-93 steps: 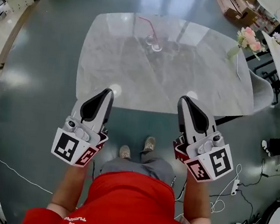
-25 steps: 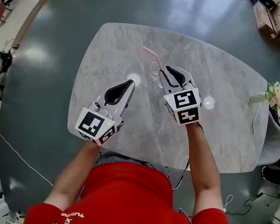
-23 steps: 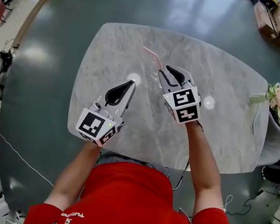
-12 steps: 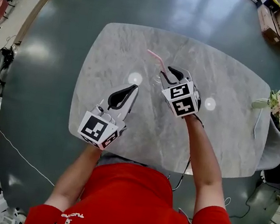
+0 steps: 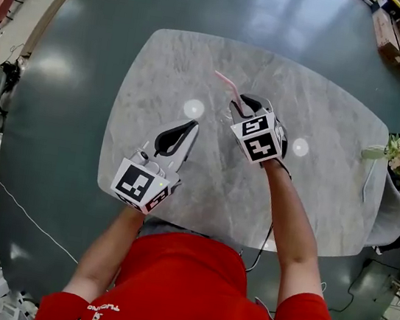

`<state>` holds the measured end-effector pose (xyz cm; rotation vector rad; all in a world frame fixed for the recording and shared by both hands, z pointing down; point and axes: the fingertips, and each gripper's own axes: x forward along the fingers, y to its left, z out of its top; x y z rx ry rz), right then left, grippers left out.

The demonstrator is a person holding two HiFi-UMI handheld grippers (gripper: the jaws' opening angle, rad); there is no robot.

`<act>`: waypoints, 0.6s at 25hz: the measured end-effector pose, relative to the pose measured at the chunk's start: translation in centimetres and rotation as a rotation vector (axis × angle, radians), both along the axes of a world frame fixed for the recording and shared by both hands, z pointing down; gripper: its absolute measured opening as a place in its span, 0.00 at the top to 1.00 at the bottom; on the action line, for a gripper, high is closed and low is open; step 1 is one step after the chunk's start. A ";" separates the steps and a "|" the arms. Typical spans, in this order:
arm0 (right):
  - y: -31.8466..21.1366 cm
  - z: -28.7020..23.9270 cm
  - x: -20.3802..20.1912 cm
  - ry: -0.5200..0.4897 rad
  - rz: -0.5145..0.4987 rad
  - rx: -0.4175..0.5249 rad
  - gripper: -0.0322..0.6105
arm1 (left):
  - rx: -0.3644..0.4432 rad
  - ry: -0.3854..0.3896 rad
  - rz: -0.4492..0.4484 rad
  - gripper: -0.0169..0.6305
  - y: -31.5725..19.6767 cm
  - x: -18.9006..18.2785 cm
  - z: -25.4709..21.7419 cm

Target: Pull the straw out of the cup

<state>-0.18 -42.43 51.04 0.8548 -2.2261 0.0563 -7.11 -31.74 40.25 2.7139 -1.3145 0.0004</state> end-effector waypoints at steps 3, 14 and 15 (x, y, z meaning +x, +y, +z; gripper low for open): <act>-0.1 0.0 -0.1 0.002 0.004 0.000 0.83 | -0.005 0.005 -0.006 0.97 -0.1 -0.2 0.1; -0.1 -0.1 0.3 -0.016 0.025 0.011 0.91 | -0.013 0.006 0.000 0.97 -0.3 0.0 0.5; -0.1 -0.2 0.4 -0.028 0.032 0.013 0.91 | -0.012 0.006 0.001 0.97 -0.3 0.0 0.5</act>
